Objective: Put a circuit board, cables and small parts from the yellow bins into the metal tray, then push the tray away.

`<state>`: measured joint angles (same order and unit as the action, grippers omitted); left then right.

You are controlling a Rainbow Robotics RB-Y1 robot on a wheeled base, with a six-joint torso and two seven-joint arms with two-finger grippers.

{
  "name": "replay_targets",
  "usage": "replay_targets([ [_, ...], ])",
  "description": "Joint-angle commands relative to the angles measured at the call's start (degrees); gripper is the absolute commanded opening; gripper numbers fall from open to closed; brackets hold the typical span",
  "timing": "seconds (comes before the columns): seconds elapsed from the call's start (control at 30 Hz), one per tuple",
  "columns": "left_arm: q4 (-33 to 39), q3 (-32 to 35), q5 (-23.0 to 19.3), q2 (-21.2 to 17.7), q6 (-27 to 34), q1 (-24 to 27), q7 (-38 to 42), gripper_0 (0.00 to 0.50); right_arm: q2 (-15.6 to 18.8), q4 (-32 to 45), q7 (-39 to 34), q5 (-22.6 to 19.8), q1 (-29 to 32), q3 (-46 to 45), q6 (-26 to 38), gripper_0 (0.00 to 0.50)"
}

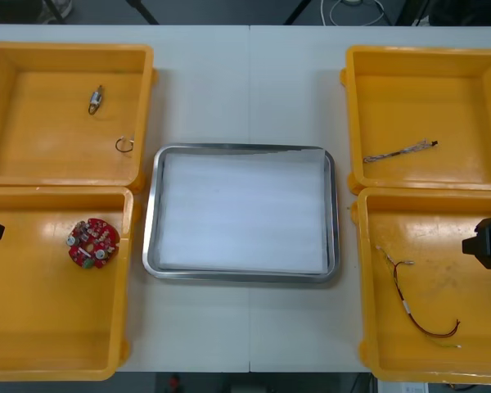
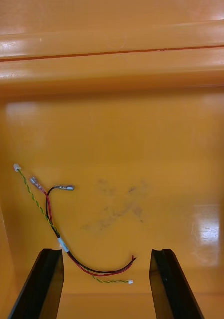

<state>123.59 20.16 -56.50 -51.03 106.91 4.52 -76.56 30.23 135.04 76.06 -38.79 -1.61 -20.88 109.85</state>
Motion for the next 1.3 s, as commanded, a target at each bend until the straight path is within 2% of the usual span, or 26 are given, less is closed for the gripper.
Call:
replay_targets([
  [0.03, 1.4, 1.7, -0.2, -0.9, -0.5, -0.8, -2.5, 0.500, 1.9, 0.9, -2.5, 0.2, 0.2, -0.8, 0.2, 0.500],
  [1.3, 1.4, 1.7, -0.2, -0.9, -0.5, -0.8, -2.5, 0.500, 1.9, 0.9, -2.5, 0.2, 0.2, -0.8, 0.2, 0.500],
])
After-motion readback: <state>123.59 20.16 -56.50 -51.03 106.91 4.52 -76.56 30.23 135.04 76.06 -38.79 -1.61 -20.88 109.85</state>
